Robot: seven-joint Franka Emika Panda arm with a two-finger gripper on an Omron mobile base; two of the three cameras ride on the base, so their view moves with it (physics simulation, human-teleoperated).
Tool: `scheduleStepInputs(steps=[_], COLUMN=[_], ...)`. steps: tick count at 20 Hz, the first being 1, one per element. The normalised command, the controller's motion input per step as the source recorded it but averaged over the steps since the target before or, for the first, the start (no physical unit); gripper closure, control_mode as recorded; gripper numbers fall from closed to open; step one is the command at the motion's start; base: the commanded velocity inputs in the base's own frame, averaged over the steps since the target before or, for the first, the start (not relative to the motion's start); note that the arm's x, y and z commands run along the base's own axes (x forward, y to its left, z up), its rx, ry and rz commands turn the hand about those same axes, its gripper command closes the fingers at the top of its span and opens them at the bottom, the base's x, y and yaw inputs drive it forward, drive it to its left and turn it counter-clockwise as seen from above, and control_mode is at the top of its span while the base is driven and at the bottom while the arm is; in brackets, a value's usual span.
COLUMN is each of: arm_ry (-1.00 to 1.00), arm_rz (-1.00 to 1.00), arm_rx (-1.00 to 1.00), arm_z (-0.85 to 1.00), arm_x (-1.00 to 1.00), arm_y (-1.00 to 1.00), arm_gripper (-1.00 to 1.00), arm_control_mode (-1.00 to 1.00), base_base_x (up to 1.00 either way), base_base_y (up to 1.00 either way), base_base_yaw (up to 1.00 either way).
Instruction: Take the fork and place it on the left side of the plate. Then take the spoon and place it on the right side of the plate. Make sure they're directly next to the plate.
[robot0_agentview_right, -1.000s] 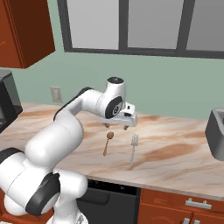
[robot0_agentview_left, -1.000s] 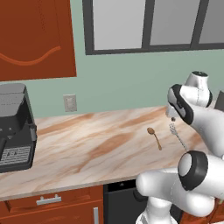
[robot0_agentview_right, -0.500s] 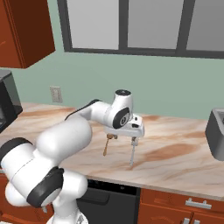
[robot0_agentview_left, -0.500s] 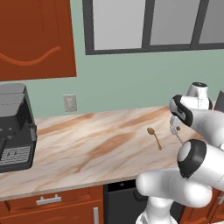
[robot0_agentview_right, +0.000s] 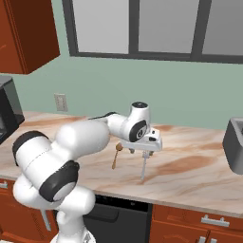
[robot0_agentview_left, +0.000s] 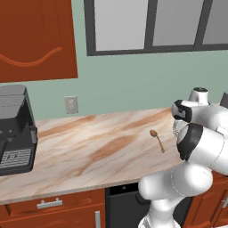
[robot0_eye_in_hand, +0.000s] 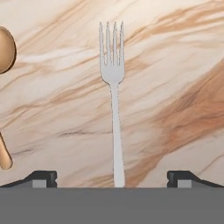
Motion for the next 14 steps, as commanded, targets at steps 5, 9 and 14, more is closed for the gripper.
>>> scheduleStepInputs(steps=[5, 9, 14], arm_ry=[0.01, 0.02, 0.01], arm_rz=[-0.02, 0.00, 0.00], arm_rx=[-0.01, 0.00, 0.00], arm_z=[-0.28, -0.27, -0.29], arm_x=[0.32, 0.06, 0.10], arm_y=[-0.06, -0.06, -0.03], arm_gripper=[-1.00, -1.00, -1.00], arm_control_mode=[-1.00, -1.00, -1.00], base_base_x=[0.00, 0.00, 0.00], base_base_y=[0.00, 0.00, 0.00], base_base_yaw=[0.00, 0.00, 0.00])
